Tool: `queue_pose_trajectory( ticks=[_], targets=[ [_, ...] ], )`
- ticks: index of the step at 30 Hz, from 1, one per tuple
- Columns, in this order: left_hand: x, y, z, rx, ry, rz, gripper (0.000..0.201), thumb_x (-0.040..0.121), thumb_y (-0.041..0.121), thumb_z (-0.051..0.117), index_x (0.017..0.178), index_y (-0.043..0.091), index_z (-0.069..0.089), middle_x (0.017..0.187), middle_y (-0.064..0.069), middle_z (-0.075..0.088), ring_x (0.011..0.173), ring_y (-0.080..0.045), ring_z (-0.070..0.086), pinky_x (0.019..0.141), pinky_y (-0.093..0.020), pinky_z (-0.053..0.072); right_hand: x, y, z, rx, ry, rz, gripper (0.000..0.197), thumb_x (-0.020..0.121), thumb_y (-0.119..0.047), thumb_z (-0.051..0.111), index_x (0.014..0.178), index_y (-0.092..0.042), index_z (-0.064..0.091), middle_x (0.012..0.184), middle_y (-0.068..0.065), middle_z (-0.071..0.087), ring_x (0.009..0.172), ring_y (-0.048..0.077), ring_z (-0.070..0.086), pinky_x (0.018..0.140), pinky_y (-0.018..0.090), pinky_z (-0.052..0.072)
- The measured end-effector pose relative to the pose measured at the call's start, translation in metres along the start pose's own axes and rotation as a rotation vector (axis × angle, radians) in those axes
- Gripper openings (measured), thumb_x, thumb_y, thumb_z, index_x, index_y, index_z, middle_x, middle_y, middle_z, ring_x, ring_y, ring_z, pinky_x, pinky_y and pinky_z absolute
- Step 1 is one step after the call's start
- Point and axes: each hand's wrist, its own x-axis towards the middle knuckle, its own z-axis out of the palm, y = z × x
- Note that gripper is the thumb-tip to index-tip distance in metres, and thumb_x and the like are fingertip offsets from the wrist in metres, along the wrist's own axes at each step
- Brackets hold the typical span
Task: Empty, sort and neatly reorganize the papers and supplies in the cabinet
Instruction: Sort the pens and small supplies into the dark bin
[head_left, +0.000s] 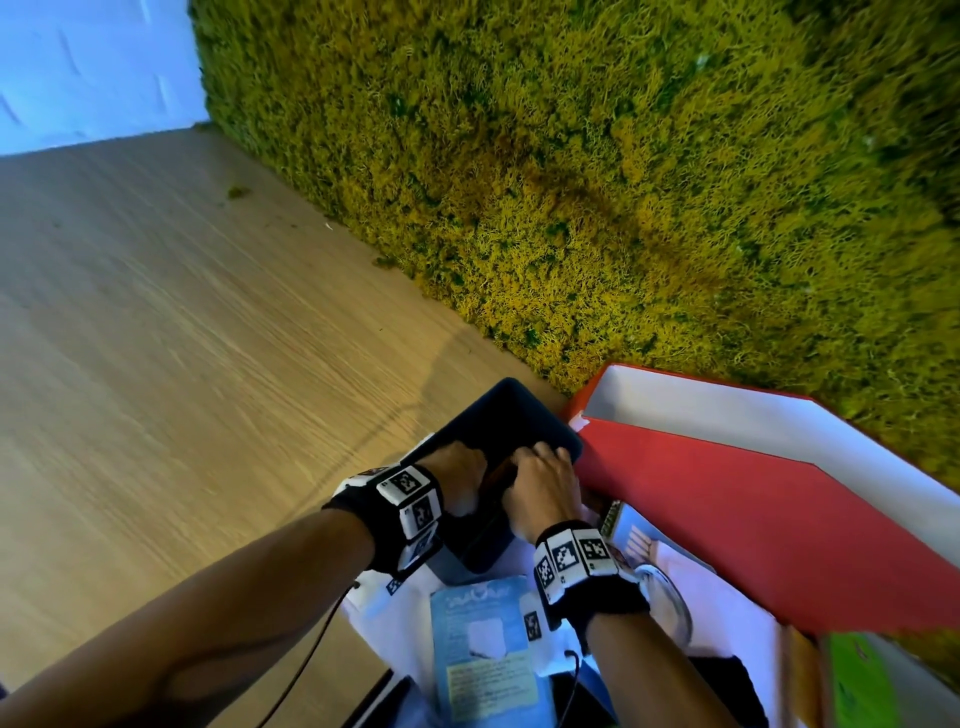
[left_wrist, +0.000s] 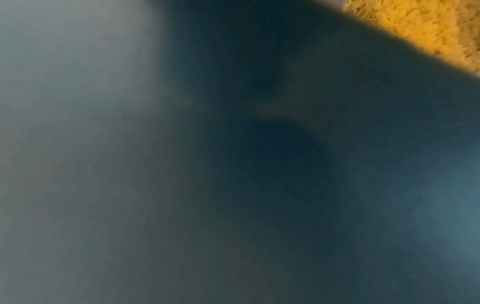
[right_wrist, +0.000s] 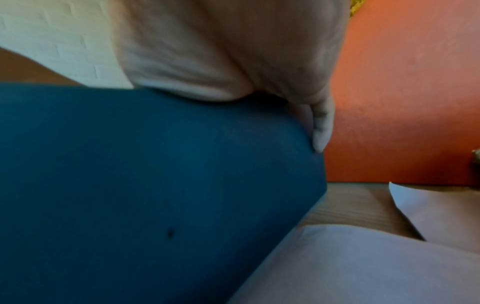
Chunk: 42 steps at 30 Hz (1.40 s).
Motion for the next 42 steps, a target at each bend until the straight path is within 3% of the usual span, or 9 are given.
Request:
queue_pose_trajectory(
  ticks=[6,14,20,23,27,32,37,40,42],
  targets=[
    [0.001,0.001,-0.003,-0.099,0.067,-0.022,0.032,0.090,0.011,0.058,0.120,0.000,0.057,0.122,-0.019,0.061,0.109,-0.033,0.061,0.079,-0.034,0.048,-0.004,0.001,0.008,0.172,0.146,0.072,0.034,0.084,-0.015,0.052,0.117,-0.021,0.055,0.129,0.003,0.041,0.126,0.025,0.032,0.094,0.043,0.039],
    [0.004,-0.003,0.000,-0.142,0.092,-0.052,0.032,0.091,0.009,0.055,0.121,0.000,0.056,0.126,-0.021,0.057,0.113,-0.035,0.058,0.082,-0.033,0.048,-0.014,0.022,0.011,0.440,0.619,0.038,0.030,0.072,0.002,0.060,0.097,-0.014,0.063,0.105,0.009,0.054,0.101,0.030,0.051,0.086,0.035,0.039],
    [0.000,-0.005,0.003,-0.126,0.107,-0.055,0.028,0.089,0.011,0.057,0.115,0.001,0.057,0.122,-0.021,0.058,0.111,-0.037,0.059,0.083,-0.036,0.049,-0.030,0.044,-0.004,0.526,0.740,0.098,0.030,0.070,0.003,0.063,0.097,-0.009,0.063,0.101,0.013,0.058,0.098,0.035,0.054,0.088,0.035,0.037],
    [-0.004,0.000,-0.001,-0.114,0.181,-0.050,0.031,0.087,0.017,0.060,0.114,0.002,0.058,0.119,-0.022,0.060,0.110,-0.039,0.059,0.083,-0.038,0.049,-0.049,0.058,-0.007,0.557,0.745,0.123,0.029,0.072,0.000,0.062,0.099,-0.010,0.065,0.101,0.012,0.060,0.098,0.033,0.056,0.088,0.034,0.038],
    [-0.006,0.016,-0.010,-0.170,0.438,-0.003,0.036,0.087,0.039,0.059,0.108,0.011,0.067,0.112,-0.015,0.067,0.104,-0.034,0.064,0.086,-0.041,0.053,-0.073,0.078,-0.005,0.605,0.725,0.197,0.029,0.074,0.003,0.065,0.099,-0.010,0.065,0.103,0.011,0.059,0.098,0.034,0.058,0.090,0.040,0.044],
    [-0.020,0.063,-0.022,-0.258,0.663,0.119,0.018,0.087,0.035,0.059,0.097,0.023,0.068,0.102,-0.008,0.070,0.096,-0.032,0.066,0.079,-0.039,0.054,-0.101,0.119,0.007,0.578,0.615,0.341,0.020,0.077,-0.003,0.069,0.096,-0.007,0.067,0.100,0.017,0.062,0.099,0.036,0.056,0.088,0.039,0.043],
    [-0.031,0.118,-0.005,-0.228,0.415,0.350,0.029,0.079,0.039,0.058,0.083,0.013,0.069,0.086,-0.007,0.073,0.085,-0.028,0.069,0.068,-0.035,0.054,-0.137,0.158,0.015,0.554,0.495,0.360,0.019,0.078,-0.015,0.071,0.097,-0.013,0.067,0.104,0.011,0.064,0.100,0.033,0.060,0.087,0.041,0.047],
    [-0.034,0.156,0.017,-0.170,0.272,0.441,0.033,0.080,0.040,0.068,0.070,0.009,0.060,0.074,-0.006,0.067,0.076,-0.026,0.066,0.063,-0.035,0.046,-0.162,0.185,0.019,0.447,0.362,0.482,0.034,0.082,-0.030,0.069,0.111,-0.017,0.061,0.114,0.012,0.057,0.112,0.033,0.052,0.093,0.041,0.043],
    [-0.034,0.184,0.032,-0.117,0.200,0.453,0.042,0.075,0.051,0.074,0.070,0.012,0.060,0.071,0.000,0.060,0.073,-0.021,0.061,0.064,-0.033,0.043,-0.177,0.203,0.021,0.415,0.281,0.559,0.041,0.085,-0.036,0.065,0.119,-0.016,0.056,0.119,0.014,0.053,0.115,0.034,0.049,0.095,0.039,0.042]
  ],
)
